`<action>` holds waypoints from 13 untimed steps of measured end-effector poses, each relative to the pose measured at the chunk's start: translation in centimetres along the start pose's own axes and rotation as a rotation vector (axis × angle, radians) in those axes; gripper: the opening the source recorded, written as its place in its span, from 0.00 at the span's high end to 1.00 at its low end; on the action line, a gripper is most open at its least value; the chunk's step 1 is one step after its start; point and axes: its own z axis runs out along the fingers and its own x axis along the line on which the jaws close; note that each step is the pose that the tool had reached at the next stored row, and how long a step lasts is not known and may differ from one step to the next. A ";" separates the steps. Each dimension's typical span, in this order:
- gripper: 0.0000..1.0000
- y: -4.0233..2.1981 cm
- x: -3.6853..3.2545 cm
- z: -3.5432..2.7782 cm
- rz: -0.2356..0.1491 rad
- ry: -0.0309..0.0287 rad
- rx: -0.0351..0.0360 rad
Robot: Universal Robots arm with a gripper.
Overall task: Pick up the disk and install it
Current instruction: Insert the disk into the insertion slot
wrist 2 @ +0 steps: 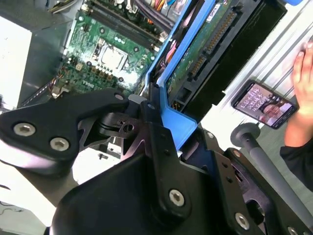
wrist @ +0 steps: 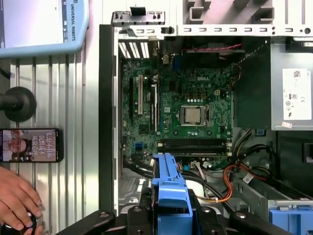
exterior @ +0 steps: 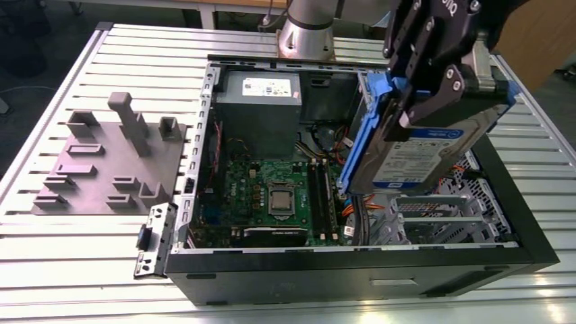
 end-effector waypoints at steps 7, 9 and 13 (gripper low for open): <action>0.64 -1.95 0.01 0.48 0.000 -0.0002 0.0000; 0.64 -2.37 0.01 0.61 0.000 -0.0002 0.0000; 0.64 -3.06 0.04 0.84 0.000 -0.0001 0.0000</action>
